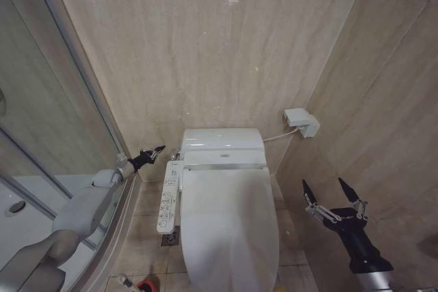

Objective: Open the toilet lid, clean the toilet bowl with a toilet brush, close the toilet lid, and flush.

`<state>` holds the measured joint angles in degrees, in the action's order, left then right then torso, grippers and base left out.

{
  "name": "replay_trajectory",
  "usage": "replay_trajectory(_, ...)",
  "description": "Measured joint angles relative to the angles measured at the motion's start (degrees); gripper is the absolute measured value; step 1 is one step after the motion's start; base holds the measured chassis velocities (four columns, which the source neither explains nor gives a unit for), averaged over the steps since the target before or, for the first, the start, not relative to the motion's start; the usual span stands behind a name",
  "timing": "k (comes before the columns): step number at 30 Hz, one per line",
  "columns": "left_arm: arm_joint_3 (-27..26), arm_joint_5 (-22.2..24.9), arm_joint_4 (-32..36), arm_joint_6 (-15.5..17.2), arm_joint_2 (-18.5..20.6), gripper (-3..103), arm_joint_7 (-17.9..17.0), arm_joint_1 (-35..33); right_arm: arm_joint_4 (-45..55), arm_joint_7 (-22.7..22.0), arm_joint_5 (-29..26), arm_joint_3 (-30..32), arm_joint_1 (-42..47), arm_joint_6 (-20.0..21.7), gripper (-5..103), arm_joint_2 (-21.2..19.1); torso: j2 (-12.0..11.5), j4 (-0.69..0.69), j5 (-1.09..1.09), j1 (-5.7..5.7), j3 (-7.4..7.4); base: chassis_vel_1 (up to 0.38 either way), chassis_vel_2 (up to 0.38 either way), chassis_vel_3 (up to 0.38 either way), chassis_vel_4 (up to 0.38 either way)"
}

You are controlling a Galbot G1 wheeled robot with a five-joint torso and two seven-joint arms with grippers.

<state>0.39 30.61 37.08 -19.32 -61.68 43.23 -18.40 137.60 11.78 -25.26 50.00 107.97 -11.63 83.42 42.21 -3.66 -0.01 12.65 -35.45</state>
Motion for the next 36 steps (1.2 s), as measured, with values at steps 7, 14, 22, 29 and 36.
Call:
replay_trajectory(7, -0.05, -1.42, -1.73, -0.57, -2.0, 0, 0.6, 0.1, 0.0, 0.0, 0.0, 0.0, 0.0, 0.0, 100, 0.0, 0.0, 0.0, 0.0, -0.01, 0.0, 0.0, 0.0, 0.0, 0.0)
replay_trajectory(14, -0.07, -2.16, -2.89, -0.87, -3.09, 0, 0.72, 0.43, 0.0, 0.0, 0.0, 0.0, 0.0, 0.0, 100, 0.0, 0.0, -0.01, 0.01, -0.01, 0.0, 0.0, 0.0, 0.0, 0.0)
replay_trajectory(22, -0.21, -2.66, -3.65, -1.44, -3.83, 0, 1.21, -0.18, 0.0, 0.0, 0.0, 0.0, 0.0, 0.0, 100, 0.0, 0.0, 0.01, 0.01, -0.01, 0.01, 0.0, 0.0, 0.0, 0.0)
replay_trajectory(29, -0.19, -2.83, -4.01, -1.41, -4.03, 0, 1.15, -0.18, 0.0, 0.0, 0.0, 0.0, 0.0, 0.0, 100, 0.0, 0.01, 0.0, 0.02, -0.01, 0.01, 0.0, 0.0, 0.0, 0.0)
replay_trajectory(36, -0.33, -3.28, -5.35, -1.46, -4.73, 0, 1.03, -0.29, 0.0, 0.0, 0.0, 0.0, 0.0, 0.0, 100, 0.0, 0.01, 0.0, 0.03, -0.02, 0.02, 0.0, 0.0, 0.0, 0.0)
